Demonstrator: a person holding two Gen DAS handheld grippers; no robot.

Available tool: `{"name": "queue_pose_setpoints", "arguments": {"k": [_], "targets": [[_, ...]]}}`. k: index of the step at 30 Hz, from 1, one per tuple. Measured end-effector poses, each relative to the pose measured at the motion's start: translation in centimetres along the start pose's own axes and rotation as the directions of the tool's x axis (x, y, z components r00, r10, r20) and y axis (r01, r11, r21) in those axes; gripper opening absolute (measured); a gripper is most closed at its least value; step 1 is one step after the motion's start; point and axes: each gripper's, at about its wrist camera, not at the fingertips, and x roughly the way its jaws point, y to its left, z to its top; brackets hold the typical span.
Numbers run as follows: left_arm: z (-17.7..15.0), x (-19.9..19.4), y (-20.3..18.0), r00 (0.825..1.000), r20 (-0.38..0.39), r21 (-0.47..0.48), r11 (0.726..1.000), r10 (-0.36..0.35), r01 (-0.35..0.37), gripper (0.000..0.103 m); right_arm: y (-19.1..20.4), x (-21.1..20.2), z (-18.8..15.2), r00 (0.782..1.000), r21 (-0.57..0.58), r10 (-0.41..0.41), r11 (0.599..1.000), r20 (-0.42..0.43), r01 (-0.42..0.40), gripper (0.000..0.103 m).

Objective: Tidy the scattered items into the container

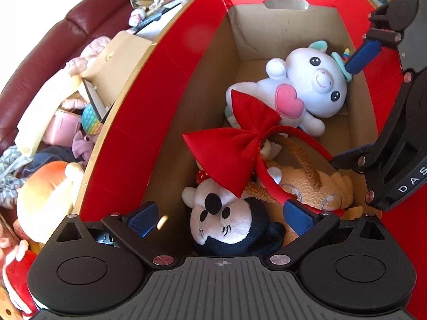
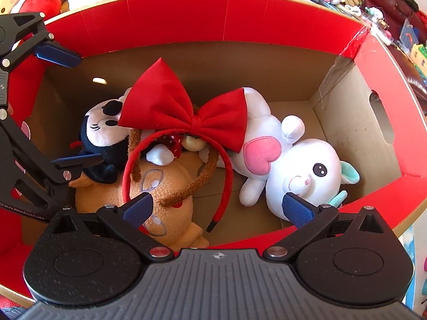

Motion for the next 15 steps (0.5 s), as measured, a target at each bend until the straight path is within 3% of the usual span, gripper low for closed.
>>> {"name": "queue_pose_setpoints", "arguments": {"k": [6,15], "targets": [[0.02,-0.1,-0.8,0.999,0.015,0.052,0.998,0.035,-0.036,0.103,-0.22,0.11,0.04,1.0,0.016,0.004,1.0,0.008,-0.004,0.103],[0.06,-0.03,-1.06,1.0,0.011,0.075,0.997,0.028,-0.029,0.103,-0.22,0.33,0.15,1.0,0.02,0.005,1.0,0.013,-0.005,0.103]]}}
